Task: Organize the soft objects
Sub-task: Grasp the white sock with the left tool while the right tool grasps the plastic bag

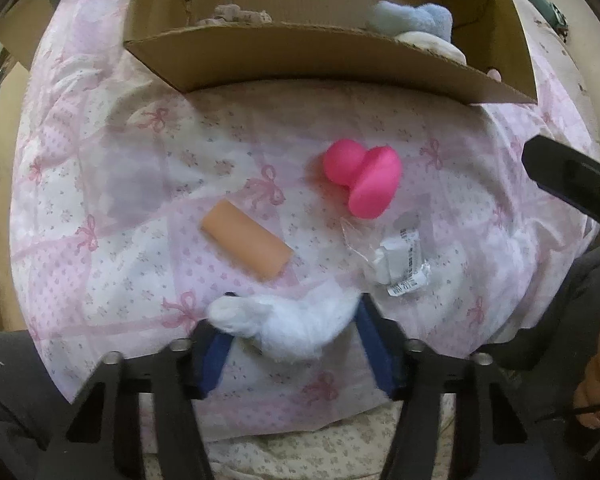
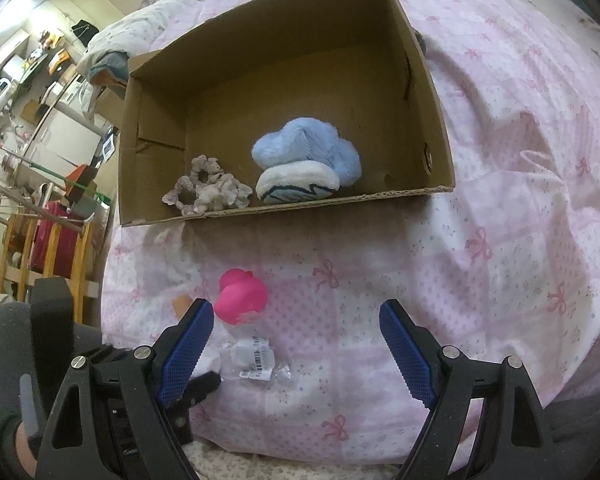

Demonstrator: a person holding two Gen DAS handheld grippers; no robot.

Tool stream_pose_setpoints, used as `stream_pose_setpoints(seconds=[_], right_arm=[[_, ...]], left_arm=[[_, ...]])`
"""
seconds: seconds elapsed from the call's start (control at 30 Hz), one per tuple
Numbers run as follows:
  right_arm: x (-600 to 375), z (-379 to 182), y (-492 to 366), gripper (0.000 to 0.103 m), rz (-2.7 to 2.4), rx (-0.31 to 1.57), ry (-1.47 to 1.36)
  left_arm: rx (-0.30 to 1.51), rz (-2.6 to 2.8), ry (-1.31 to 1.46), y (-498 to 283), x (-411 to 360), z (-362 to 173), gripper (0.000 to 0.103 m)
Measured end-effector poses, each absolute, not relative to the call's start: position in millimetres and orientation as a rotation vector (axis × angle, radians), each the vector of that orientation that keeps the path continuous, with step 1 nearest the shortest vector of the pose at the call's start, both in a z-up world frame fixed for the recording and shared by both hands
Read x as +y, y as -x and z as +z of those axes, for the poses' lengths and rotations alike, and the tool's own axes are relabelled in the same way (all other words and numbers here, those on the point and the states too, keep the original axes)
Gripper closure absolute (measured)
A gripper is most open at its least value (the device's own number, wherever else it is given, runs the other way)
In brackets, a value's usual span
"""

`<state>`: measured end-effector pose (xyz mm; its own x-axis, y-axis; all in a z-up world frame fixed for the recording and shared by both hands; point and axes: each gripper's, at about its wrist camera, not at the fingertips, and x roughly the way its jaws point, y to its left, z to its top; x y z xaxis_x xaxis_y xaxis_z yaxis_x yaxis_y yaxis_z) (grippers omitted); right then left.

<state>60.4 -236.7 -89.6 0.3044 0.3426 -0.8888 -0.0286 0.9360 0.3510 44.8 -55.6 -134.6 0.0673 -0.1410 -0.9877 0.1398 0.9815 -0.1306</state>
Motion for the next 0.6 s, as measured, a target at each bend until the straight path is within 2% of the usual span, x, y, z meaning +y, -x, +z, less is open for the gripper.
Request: stream_pose_setpoints(seconds=[0.03,0.13,0.4,0.6], right_arm=[[-237,-90,-61,0.013,0.25,1.243,-0.293],[-238,-91,-61,0.013,0.25,1.248,-0.301],[-235,-96,-62,0.013,0.253,1.27,-0.29],[-217,-114,-60,0.013,0.297,1.354,-0.231]], left_arm=[[1.484,-0.211,0.005,-44,-54,-134,0.071],[1.484,-0.231,0.056,-45,-45,-128,0.079],[1.358,-0.184,0.114,-54,-16,-82,0.08],[1.319,-0.086,0.152,-68,4,-76,0.08]])
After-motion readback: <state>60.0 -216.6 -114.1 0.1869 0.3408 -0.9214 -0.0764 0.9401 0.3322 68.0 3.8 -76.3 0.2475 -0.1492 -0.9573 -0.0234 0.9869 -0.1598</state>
